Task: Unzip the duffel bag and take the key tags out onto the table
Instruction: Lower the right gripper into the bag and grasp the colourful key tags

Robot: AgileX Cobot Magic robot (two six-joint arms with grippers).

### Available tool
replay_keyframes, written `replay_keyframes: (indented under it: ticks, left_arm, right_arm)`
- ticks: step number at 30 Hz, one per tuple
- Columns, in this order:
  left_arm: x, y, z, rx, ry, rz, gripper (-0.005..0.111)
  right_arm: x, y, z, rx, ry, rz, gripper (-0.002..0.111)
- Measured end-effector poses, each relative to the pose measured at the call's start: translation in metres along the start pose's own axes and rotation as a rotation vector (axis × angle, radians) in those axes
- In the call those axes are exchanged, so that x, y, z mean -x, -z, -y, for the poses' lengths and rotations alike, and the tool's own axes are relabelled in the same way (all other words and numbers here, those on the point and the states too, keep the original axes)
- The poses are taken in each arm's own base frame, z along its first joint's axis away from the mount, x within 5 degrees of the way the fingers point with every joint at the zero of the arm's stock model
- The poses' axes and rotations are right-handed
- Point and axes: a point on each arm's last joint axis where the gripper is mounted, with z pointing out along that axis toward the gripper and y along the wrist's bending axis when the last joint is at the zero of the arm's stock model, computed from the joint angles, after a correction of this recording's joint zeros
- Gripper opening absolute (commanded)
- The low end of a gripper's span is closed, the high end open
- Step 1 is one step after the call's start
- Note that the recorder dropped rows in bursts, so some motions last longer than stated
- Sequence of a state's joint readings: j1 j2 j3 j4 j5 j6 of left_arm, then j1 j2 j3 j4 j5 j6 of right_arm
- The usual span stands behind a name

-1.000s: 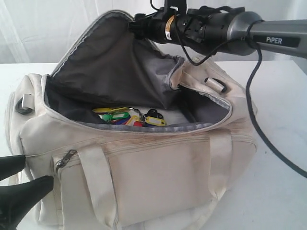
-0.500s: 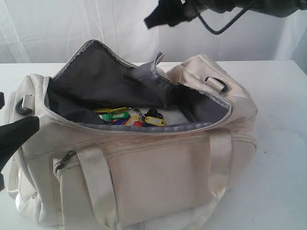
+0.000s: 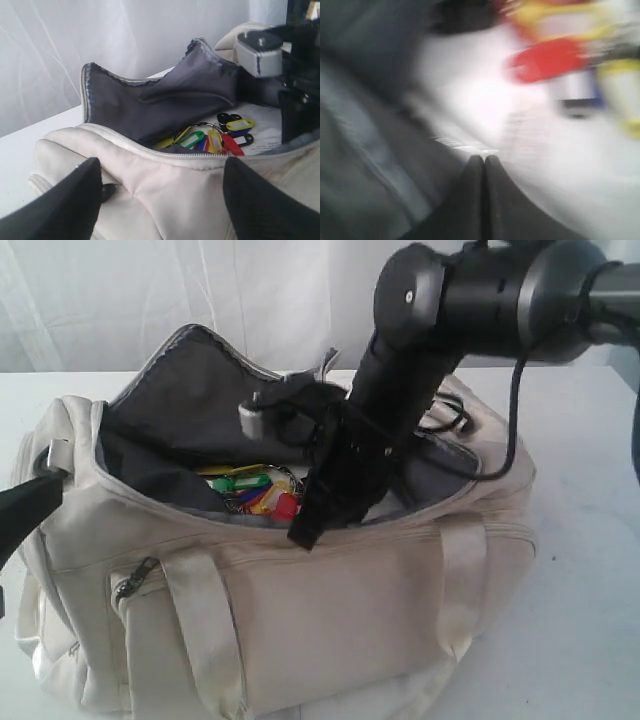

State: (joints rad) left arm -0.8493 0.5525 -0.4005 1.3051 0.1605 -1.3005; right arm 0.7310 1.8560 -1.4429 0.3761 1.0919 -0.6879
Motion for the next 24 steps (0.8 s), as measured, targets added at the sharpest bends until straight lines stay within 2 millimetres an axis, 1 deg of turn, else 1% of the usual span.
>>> replay_keyframes:
  ticks: [2, 5, 7, 10, 11, 12, 13, 14, 15, 18, 21, 24]
  left_arm:
    - [0.0, 0.0, 0.0, 0.0, 0.002, -0.001, 0.071]
    - [-0.008, -0.001, 0.001, -0.002, -0.006, -0.023, 0.071]
    - [-0.015, -0.002, 0.002, -0.003, -0.013, -0.044, 0.071]
    - [-0.025, -0.003, 0.002, 0.002, -0.021, -0.075, 0.071]
    - [-0.032, -0.003, 0.0, 0.027, -0.026, -0.103, 0.071]
    - [-0.035, -0.003, -0.003, 0.067, -0.023, -0.127, 0.07]
    - [-0.038, -0.002, -0.01, 0.135, -0.023, -0.16, 0.067]
    - [-0.04, -0.001, -0.013, 0.169, -0.023, -0.176, 0.064]
    - [-0.041, 0.0, -0.015, 0.191, -0.019, -0.187, 0.064]
    - [-0.041, 0.0, -0.015, 0.192, -0.017, -0.188, 0.063]
    - [-0.041, 0.0, -0.014, 0.19, -0.013, -0.189, 0.063]
    - [-0.041, -0.001, -0.014, 0.181, -0.011, -0.186, 0.063]
  right_arm:
    - [-0.005, -0.018, -0.02, 0.108, 0.026, -0.02, 0.0]
    - [-0.01, -0.039, -0.047, 0.212, 0.039, -0.047, 0.0]
    - [-0.012, -0.054, -0.066, 0.266, 0.084, -0.076, 0.0]
    - [-0.013, -0.075, -0.087, 0.32, 0.158, -0.087, 0.0]
    - [-0.004, -0.089, -0.111, 0.384, 0.229, -0.021, 0.0]
    - [0.004, -0.092, -0.127, 0.43, 0.27, 0.055, 0.0]
    - [0.016, -0.09, -0.14, 0.485, 0.289, 0.184, 0.0]
    - [0.025, -0.086, -0.142, 0.486, 0.292, 0.255, 0.001]
    - [0.031, -0.077, -0.14, 0.435, 0.319, 0.279, 0.002]
    - [0.034, -0.062, -0.131, 0.335, 0.327, 0.266, 0.01]
    - [0.034, -0.045, -0.115, 0.177, 0.334, 0.278, 0.022]
    - [0.038, -0.033, -0.098, 0.024, 0.313, 0.318, 0.037]
